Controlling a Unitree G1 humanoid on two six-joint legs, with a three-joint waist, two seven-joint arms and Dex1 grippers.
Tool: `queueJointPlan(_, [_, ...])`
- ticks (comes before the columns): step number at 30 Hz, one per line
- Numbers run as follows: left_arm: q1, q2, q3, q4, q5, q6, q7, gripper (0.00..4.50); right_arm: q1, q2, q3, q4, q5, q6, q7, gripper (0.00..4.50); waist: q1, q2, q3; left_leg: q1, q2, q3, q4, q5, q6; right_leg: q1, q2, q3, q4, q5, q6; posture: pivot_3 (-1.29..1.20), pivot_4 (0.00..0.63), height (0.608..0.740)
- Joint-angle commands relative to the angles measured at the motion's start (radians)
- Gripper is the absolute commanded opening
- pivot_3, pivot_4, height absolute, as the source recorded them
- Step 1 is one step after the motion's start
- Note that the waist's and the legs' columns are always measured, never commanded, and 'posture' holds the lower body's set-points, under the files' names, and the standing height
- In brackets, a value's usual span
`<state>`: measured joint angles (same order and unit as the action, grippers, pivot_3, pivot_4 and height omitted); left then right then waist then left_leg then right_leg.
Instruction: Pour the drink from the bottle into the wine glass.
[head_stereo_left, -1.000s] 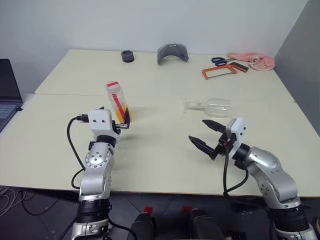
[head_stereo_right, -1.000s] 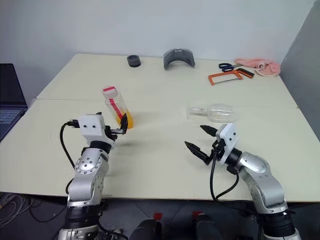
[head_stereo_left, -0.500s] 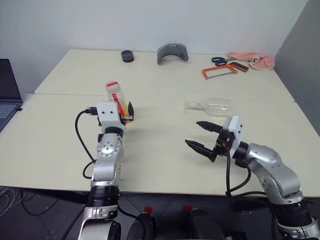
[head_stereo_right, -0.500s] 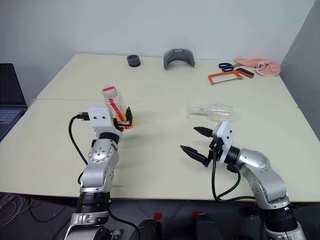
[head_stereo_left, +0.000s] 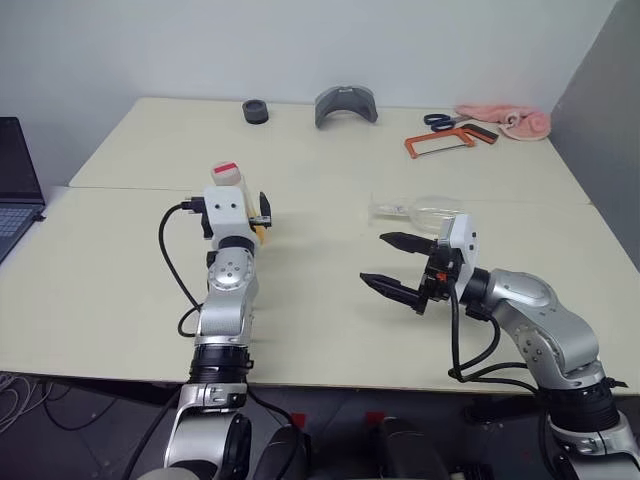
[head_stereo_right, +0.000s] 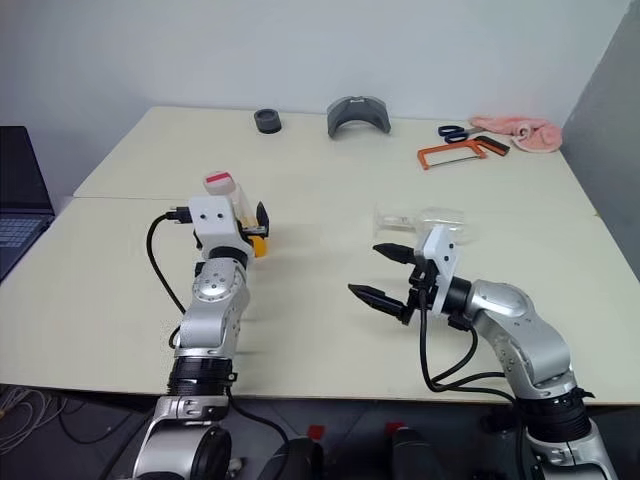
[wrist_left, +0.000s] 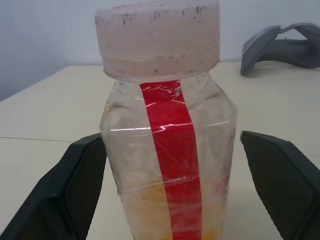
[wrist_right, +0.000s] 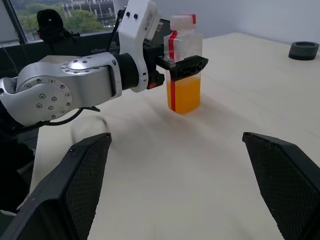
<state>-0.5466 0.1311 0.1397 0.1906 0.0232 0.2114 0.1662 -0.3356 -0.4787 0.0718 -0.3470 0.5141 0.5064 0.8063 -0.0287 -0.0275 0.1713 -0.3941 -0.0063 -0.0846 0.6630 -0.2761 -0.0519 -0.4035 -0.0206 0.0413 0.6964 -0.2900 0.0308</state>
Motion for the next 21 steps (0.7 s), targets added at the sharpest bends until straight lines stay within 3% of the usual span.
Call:
queueJointPlan(1, [-0.041, 0.0, -0.005, -0.001, 0.02, -0.003, 0.021, 4.49, -0.022, 0.002, -0.006, -0.029, 0.014, -0.006, 0.005, 4.5, 0.0, 0.0, 0.0, 0.0, 0.0, 0.0, 0.0, 0.0, 0.0, 0.0, 0.0, 0.0, 0.0, 0.0, 0.0, 0.0, 0.15, 0.74])
queueJointPlan(21, [-0.122, 0.03, 0.006, 0.101, 0.043, -0.02, 0.073, 4.49, -0.022, 0.006, -0.02, -0.021, 0.026, 0.005, 0.001, 4.5, 0.0, 0.0, 0.0, 0.0, 0.0, 0.0, 0.0, 0.0, 0.0, -0.001, 0.0, 0.0, 0.0, 0.0, 0.0, 0.0, 0.15, 0.74])
